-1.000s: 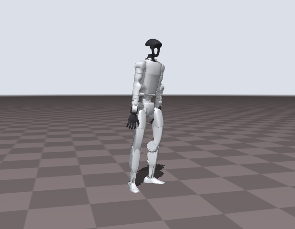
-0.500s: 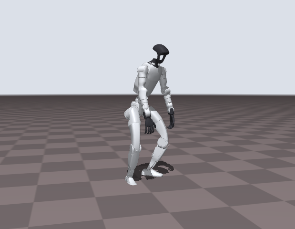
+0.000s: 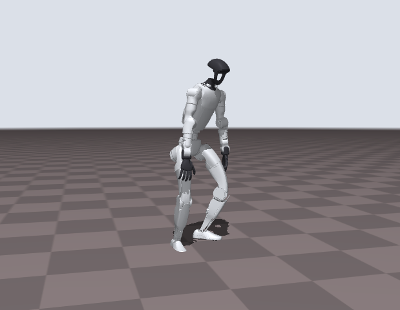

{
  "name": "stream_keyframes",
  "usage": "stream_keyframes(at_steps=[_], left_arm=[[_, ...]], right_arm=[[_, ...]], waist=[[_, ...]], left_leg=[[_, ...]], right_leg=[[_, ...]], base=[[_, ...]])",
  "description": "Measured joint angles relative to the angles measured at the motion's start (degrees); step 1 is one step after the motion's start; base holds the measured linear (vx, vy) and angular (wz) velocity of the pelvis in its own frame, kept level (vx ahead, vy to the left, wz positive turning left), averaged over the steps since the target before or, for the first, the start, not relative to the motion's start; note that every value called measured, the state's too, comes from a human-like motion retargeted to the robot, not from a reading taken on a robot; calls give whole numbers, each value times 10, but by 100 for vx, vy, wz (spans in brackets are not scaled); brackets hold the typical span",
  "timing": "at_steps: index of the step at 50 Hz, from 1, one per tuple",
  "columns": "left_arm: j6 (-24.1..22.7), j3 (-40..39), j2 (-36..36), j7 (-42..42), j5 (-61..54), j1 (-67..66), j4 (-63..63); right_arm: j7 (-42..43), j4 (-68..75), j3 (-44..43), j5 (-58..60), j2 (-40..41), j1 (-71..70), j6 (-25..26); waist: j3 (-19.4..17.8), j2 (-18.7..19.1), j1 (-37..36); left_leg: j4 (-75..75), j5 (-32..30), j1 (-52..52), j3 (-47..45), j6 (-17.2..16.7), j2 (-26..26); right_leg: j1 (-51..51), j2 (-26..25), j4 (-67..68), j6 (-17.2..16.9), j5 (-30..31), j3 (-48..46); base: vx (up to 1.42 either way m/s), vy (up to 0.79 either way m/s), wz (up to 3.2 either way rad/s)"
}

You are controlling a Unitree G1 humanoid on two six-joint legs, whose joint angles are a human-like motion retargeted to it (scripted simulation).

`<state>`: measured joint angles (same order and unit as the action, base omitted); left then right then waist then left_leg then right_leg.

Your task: Upper body actions

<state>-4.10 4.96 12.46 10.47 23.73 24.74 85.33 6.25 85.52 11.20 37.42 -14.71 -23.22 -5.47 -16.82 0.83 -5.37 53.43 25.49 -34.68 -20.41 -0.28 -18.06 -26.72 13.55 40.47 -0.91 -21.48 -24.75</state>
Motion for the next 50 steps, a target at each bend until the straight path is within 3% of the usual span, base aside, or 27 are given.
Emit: stream_keyframes(at_steps=[7, 14, 20, 25, 30, 34, 40, 50], left_arm=[[5, -8, -4, 3, 7, -16, 2], [1, -53, -17, 4, -5, -73, -1], [6, -93, -30, -1, -30, -140, 21], [6, -118, -27, 5, -25, -212, 21], [17, -169, -33, 10, 11, -267, 12], [31, -200, -43, -20, -32, -281, 46], [51, -229, -45, 24, -43, -298, 69], [45, -213, -55, 29, -22, -304, 61]], right_arm=[[-8, -21, 3, 0, 1, 19, -2], [-27, -40, -1, -7, 3, 50, -17], [-52, -39, -15, 0, 3, 82, -20], [-72, -47, -33, 15, 4, 125, -35], [-61, -24, -71, 8, 14, 161, -22], [-68, 28, -80, -34, 18, 178, -10], [-41, 99, -93, -28, 30, 210, 22], [-52, 114, -124, -90, 43, 225, 39]], waist=[[9, -5, 2], [32, -18, 2], [80, -14, 8], [132, 4, 28], [178, 19, 19], [183, 24, 31], [215, 21, 38], [217, 17, 38]], left_leg=[[-50, -22, 40, -13, 0, 16], [-219, -98, 144, -48, -3, 62], [-408, -184, 251, -65, -14, 110], [-492, -212, 319, -64, -14, 124], [-520, -213, 350, -83, -11, 134], [-518, -209, 364, -75, -7, 136], [-522, -205, 367, -63, -8, 140], [-523, -204, 368, -59, -10, 138]], right_leg=[[31, -1, -45, -2, 23, -2], [112, -13, -191, -13, 101, -5], [196, -30, -335, -38, 173, -9], [257, -47, -408, -52, 208, -35], [259, -52, -392, -47, 193, -15], [282, -58, -398, -46, 190, -31], [291, -59, -404, -48, 184, -43], [295, -62, -405, -48, 182, -48]], base=[[4, 3, 1], [9, 6, -8], [12, 9, -6], [28, 17, 1], [24, 15, -25], [10, 9, 18], [13, 5, 19], [1, 0, -1]])
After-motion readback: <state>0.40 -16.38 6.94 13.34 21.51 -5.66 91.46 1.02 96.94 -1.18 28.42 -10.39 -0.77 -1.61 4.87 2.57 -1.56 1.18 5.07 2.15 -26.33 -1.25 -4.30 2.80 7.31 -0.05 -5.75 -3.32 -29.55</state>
